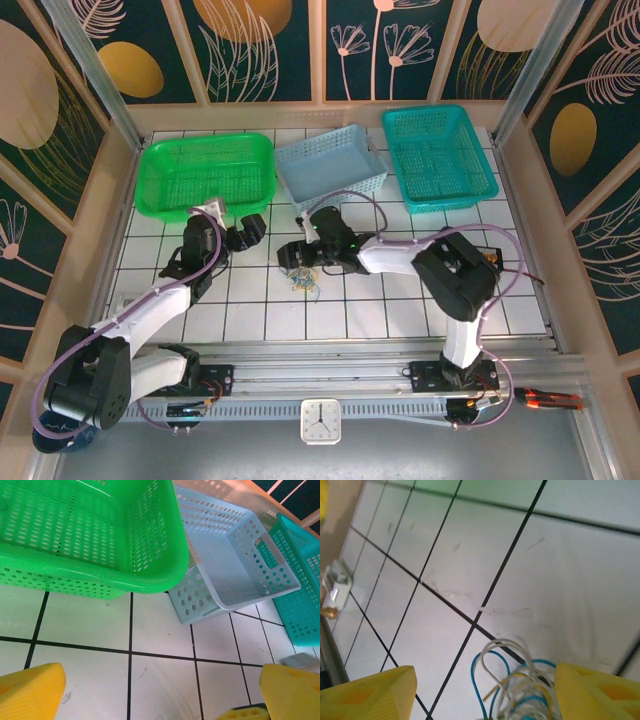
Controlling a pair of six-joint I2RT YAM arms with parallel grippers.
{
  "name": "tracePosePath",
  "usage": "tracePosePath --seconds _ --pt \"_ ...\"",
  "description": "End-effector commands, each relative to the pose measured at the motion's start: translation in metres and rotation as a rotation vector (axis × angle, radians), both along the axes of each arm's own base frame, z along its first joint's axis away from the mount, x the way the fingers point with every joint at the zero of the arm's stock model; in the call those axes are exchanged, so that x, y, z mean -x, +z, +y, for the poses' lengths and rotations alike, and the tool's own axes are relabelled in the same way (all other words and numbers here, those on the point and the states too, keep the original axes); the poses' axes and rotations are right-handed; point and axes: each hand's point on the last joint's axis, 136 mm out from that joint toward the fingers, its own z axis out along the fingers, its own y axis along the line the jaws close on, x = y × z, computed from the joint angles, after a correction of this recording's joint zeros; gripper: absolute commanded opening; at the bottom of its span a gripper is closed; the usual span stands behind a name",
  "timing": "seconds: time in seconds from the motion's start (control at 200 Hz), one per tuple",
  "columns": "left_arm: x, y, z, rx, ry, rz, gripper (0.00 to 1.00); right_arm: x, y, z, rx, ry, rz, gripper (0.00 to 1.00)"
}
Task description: Untangle the cables
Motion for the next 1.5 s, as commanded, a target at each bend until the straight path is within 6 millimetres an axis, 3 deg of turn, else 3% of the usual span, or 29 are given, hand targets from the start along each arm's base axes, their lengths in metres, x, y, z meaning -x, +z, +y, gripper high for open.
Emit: tracePosePath --seconds 0.0,0.265,0.41,0.716,0.831,0.966,1.206,1.491 --pt "-0.006 0.008 -0.005 -0.025 -0.031 -0.010 0.99 -0.011 0.034 -0.017 -0.028 -0.102 -0.078 0.73" --pt "-0.016 0.001 -0.021 -0.055 -0.111 0.041 0.99 0.001 0.022 -0.080 0.123 -0.321 -0.113 0.74" --pt "-0.017 -0.007 -0.029 -0.069 -0.143 0.070 0.99 0.009 0.015 -0.094 0.210 -0.345 -0.135 0.73" --pt "-0.011 -0.030 -0.064 -0.104 -0.230 0.141 0.99 0.048 -0.014 -0.074 0.313 -0.193 -0.138 0.59" --pt "-0.009 -0.036 -0.071 -0.098 -0.241 0.156 0.99 0.060 -0.028 -0.069 0.347 -0.155 -0.127 0.49" --pt "-0.008 -0.039 -0.076 -0.089 -0.246 0.164 0.99 0.073 -0.040 -0.066 0.376 -0.123 -0.116 0.45" --pt "-0.008 -0.037 -0.079 -0.080 -0.250 0.162 0.99 0.079 -0.057 -0.070 0.436 -0.120 -0.115 0.44" --pt "-0.008 -0.037 -0.082 -0.070 -0.260 0.163 0.99 0.081 -0.070 -0.082 0.492 -0.120 -0.118 0.36"
